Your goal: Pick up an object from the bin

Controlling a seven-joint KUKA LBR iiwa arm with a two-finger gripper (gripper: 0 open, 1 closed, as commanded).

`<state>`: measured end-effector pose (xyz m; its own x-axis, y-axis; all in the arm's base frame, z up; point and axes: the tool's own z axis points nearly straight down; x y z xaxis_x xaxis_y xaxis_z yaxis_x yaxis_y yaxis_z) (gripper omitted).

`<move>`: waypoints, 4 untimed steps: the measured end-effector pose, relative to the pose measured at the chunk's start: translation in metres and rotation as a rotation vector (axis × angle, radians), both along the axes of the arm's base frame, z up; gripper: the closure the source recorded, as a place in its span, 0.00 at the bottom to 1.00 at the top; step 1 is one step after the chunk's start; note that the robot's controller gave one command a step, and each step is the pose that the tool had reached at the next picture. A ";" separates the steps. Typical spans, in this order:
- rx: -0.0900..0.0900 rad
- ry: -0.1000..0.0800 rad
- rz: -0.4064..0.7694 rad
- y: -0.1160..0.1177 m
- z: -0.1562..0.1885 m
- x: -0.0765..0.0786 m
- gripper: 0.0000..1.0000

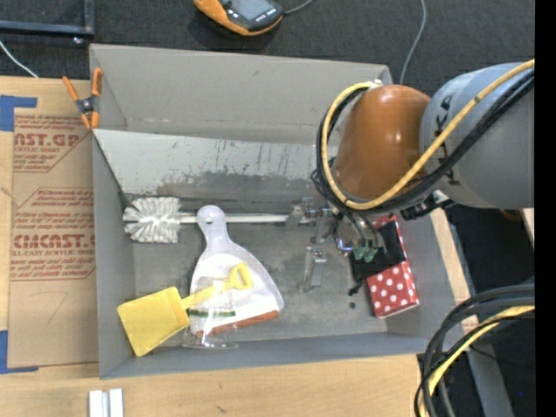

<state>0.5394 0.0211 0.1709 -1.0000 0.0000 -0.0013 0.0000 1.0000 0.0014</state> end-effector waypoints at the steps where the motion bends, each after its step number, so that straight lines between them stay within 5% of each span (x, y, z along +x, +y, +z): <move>1: 0.000 0.000 0.000 0.000 0.000 0.000 0.00; 2: 0.002 0.000 -0.260 0.040 -0.097 -0.023 1.00; 4: 0.001 0.000 -0.216 0.043 -0.098 -0.019 1.00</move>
Offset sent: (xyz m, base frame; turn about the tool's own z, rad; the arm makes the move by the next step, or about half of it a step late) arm -0.0232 0.0391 -0.0961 0.2614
